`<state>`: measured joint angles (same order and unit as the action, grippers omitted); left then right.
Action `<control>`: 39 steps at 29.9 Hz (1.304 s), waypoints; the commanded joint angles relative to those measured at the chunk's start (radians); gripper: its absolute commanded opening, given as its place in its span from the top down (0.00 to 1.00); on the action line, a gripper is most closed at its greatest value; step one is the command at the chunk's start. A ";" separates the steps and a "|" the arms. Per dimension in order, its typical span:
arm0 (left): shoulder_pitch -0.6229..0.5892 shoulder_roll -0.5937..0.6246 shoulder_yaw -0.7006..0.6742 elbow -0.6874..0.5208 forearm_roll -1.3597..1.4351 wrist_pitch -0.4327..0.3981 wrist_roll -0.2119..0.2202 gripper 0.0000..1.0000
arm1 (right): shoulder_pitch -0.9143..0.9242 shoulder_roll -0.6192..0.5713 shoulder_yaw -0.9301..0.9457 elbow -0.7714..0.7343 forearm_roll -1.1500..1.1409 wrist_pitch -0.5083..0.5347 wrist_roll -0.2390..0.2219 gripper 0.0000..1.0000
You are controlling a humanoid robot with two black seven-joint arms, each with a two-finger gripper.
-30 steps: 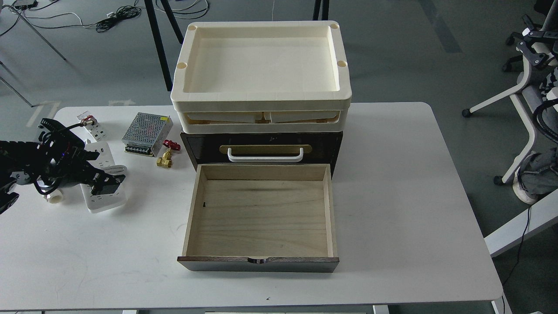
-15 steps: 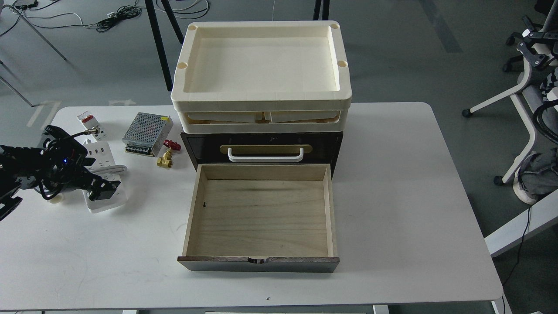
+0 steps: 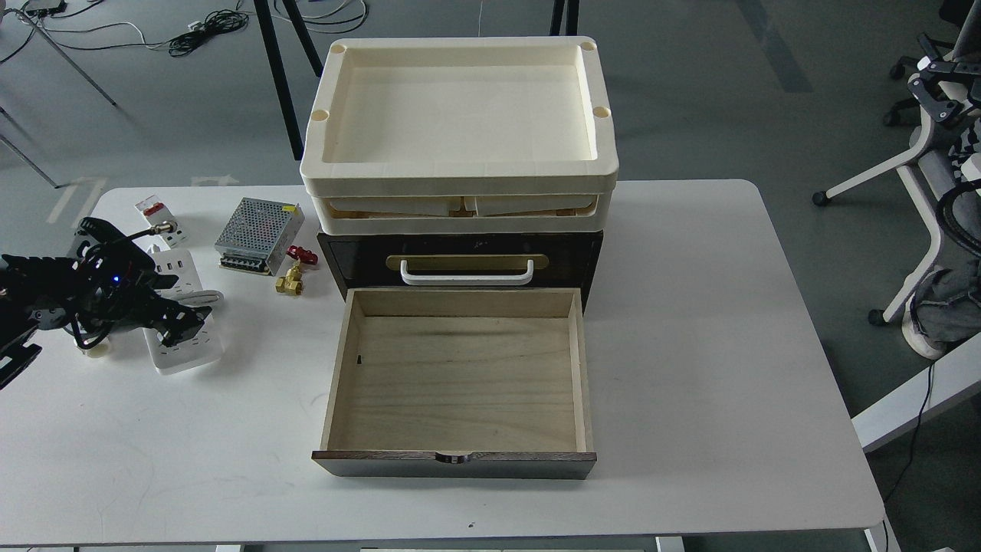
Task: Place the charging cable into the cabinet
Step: 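Close the left gripper on the white power strip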
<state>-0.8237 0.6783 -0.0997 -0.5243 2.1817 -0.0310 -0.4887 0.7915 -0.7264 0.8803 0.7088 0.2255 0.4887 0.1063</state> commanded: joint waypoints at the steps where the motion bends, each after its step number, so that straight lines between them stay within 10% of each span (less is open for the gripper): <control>1: 0.002 -0.016 0.000 0.036 0.000 0.016 0.000 0.33 | 0.000 -0.008 0.000 0.000 0.000 0.000 0.000 0.01; 11: 0.002 -0.017 0.000 0.044 0.000 0.028 0.000 0.35 | 0.000 -0.010 -0.001 0.000 0.000 0.000 0.001 0.01; 39: 0.003 -0.011 0.063 0.047 0.000 0.059 0.000 0.86 | -0.009 -0.011 0.000 -0.002 0.002 0.000 0.001 0.01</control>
<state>-0.8207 0.6673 -0.0368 -0.4769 2.1816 0.0273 -0.4887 0.7828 -0.7375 0.8803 0.7074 0.2263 0.4887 0.1068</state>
